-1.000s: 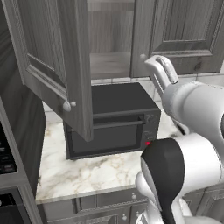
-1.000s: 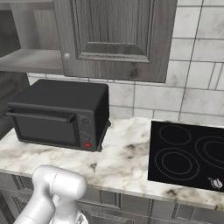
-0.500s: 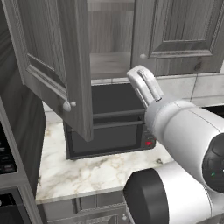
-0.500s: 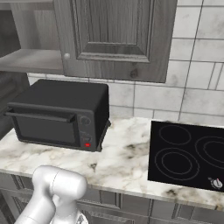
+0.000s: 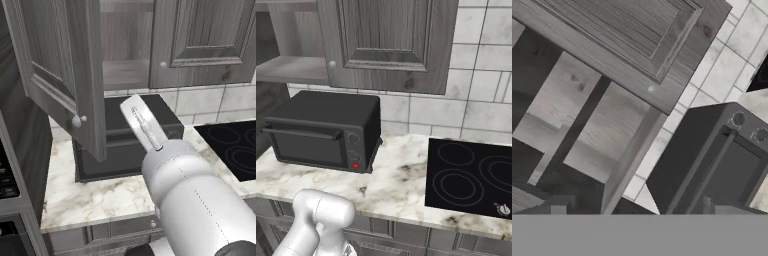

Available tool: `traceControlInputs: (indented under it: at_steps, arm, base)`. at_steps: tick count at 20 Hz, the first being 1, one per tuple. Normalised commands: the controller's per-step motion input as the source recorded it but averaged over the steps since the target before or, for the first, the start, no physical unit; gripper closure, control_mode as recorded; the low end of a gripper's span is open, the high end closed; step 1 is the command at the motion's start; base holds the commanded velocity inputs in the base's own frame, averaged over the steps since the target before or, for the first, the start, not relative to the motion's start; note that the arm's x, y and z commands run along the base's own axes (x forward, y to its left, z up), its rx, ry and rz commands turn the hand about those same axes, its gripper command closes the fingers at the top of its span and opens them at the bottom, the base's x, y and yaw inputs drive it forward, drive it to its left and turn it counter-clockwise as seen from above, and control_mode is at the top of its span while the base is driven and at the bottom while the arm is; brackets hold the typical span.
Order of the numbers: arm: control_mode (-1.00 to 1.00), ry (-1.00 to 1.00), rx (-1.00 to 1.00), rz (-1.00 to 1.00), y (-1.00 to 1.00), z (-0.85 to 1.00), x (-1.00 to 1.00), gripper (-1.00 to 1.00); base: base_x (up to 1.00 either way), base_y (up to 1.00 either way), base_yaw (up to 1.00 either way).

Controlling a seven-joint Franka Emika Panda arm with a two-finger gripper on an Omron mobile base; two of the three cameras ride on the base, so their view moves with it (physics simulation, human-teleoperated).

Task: Open the cabinet and move the ladle to the pot. Then close the cabinet.

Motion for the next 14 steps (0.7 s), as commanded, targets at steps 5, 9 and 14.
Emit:
traceControlInputs:
  at_steps: [5, 9, 14]
  arm:
    - [-1.0, -0.04, -0.01, -0.01, 0.48, -0.07, -0.14, -1.0]
    - [-1.0, 0.0, -0.02, -0.03, 0.61, -0.22, 0.0, -1.0]
    - [-1.0, 0.0, -0.02, -0.06, 0.63, -0.33, 0.04, -1.0]
  base:
    - [0.0, 0.0, 0.0]
    - [0.0, 0.0, 0.0]
    - [0.0, 0.0, 0.0]
